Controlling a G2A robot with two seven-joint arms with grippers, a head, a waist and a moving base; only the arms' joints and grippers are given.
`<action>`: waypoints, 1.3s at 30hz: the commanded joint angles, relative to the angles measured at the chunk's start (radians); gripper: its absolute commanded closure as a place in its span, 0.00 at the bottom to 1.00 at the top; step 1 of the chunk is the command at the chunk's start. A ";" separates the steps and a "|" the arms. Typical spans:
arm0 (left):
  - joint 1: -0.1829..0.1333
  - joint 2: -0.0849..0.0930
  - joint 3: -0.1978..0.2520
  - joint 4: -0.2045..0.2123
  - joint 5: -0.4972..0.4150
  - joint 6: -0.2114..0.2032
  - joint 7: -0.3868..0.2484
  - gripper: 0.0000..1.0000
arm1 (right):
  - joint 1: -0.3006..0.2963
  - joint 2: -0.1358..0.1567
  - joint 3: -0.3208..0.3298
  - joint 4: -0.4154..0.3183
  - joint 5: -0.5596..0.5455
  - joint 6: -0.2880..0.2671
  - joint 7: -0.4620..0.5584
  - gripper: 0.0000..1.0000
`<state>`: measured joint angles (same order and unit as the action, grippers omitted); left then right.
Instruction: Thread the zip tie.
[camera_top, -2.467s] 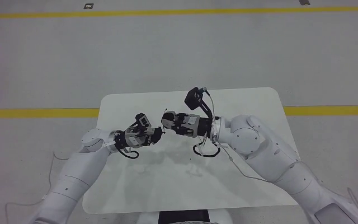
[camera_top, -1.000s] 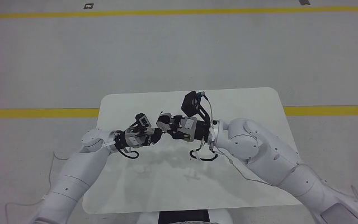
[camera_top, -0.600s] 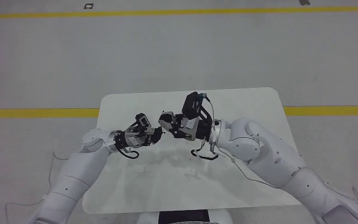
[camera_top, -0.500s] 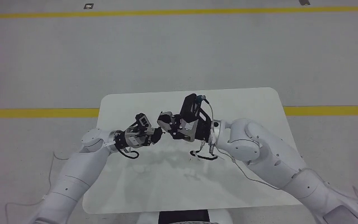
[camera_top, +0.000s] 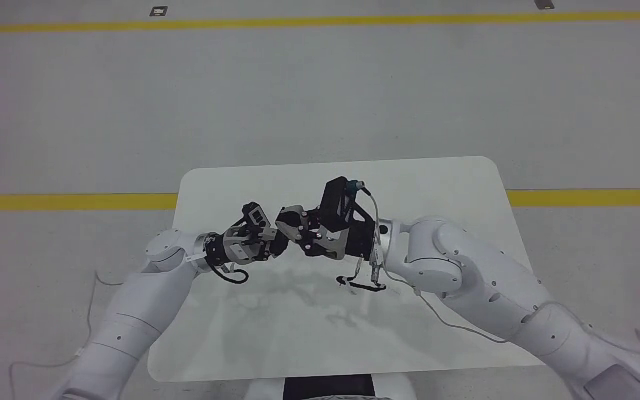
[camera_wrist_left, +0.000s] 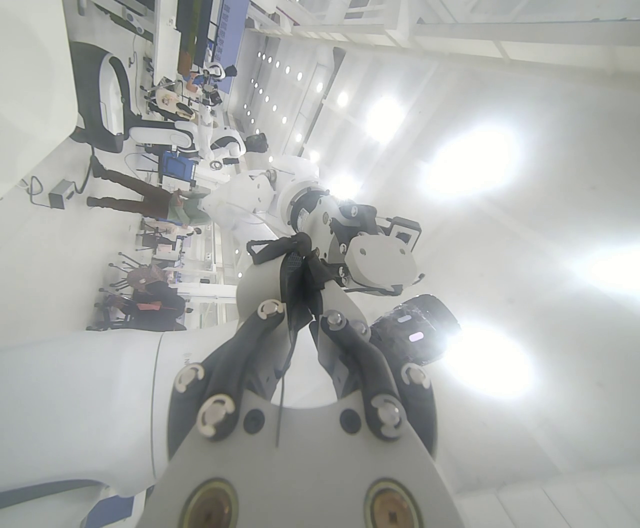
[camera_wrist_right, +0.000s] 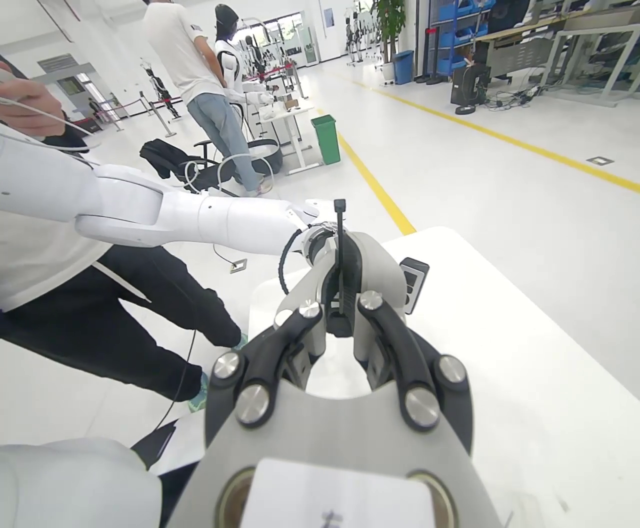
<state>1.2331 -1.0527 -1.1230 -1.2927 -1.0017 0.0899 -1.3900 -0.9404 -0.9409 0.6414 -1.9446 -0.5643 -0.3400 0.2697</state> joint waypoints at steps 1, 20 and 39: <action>0.000 0.000 0.000 0.000 0.000 0.000 0.000 1.00 | 0.000 0.000 0.000 0.000 0.000 0.000 0.000 1.00; 0.000 0.000 0.000 0.000 0.000 0.000 0.000 1.00 | 0.000 0.000 0.000 0.000 0.000 0.000 0.000 1.00; 0.055 0.019 -0.038 -0.072 0.043 0.006 0.053 1.00 | 0.000 0.000 0.000 0.000 0.000 0.000 0.000 1.00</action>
<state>1.2798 -1.0370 -1.1542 -1.3574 -0.9653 0.0966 -1.3335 -0.9404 -0.9409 0.6414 -1.9446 -0.5643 -0.3400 0.2696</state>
